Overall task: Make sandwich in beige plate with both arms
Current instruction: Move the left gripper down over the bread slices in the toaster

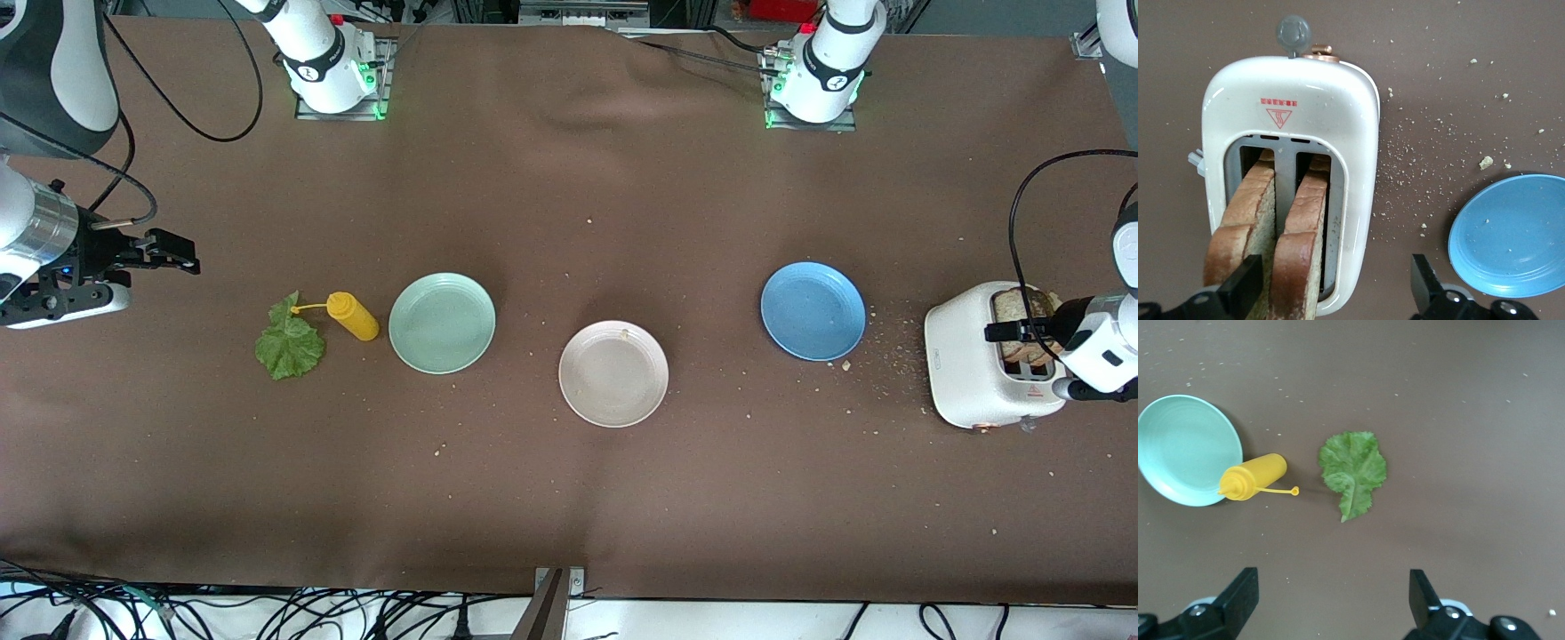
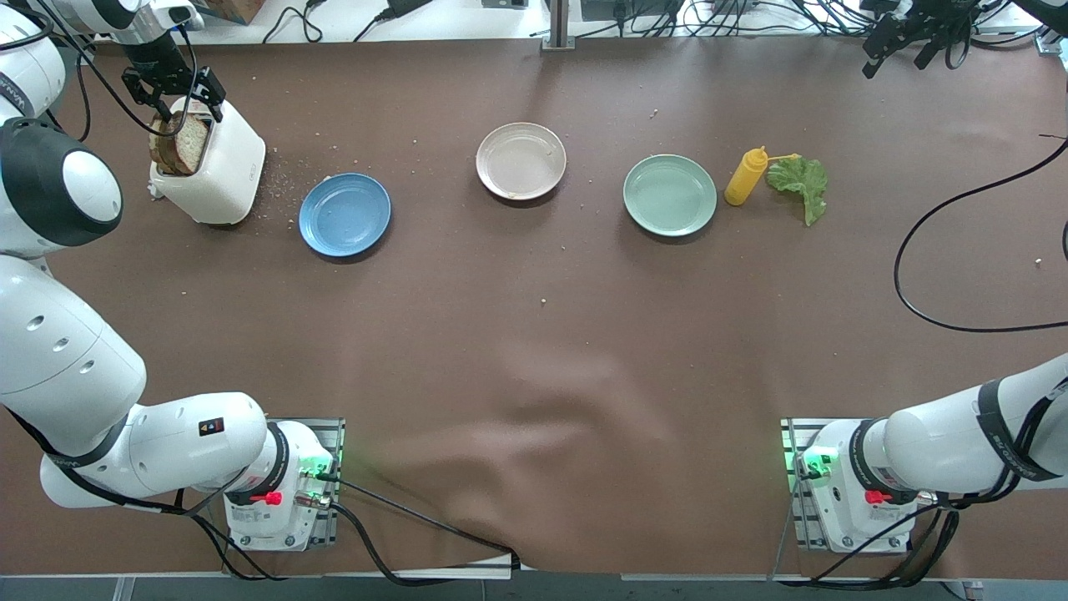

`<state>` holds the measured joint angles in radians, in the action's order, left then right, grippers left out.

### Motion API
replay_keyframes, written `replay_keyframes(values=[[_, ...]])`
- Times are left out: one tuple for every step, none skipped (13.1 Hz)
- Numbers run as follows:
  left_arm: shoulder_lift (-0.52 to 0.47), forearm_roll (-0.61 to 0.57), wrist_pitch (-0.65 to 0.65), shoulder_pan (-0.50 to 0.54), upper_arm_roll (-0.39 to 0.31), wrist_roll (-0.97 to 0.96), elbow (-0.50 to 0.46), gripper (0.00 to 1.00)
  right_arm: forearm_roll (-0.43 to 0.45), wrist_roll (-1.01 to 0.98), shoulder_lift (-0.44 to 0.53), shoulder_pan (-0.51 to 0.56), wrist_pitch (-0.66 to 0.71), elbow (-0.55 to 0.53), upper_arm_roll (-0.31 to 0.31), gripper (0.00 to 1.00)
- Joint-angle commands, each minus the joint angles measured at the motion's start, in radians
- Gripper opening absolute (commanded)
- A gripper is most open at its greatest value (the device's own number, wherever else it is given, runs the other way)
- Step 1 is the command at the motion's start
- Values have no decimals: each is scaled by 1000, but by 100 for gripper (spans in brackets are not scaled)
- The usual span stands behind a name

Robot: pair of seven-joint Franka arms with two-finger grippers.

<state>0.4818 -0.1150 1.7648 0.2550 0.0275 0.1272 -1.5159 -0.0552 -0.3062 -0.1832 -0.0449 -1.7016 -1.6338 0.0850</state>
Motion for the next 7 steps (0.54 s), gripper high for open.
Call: replay_keyframes(values=[[8,-14,7,6,0,15,-10,51,-163,-222,-48,65,-19,12,2,100],[6,-20,5,9,-3,22,-12,19,-242,-343,-73,98,-27,8,2,100],[3,-22,4,18,-3,35,-12,0,-312,-461,-100,127,-27,8,2,100],[3,-22,-4,23,-3,63,-12,0,-360,-563,-120,143,-26,8,2,100],[6,-22,-24,21,-4,55,-12,0,-386,-649,-137,157,-26,8,2,100],[8,-22,-45,24,-6,63,-9,0,-408,-744,-151,166,-26,6,2,100],[6,-31,-47,29,-8,68,-1,0,-440,-845,-168,177,-26,8,2,100]])
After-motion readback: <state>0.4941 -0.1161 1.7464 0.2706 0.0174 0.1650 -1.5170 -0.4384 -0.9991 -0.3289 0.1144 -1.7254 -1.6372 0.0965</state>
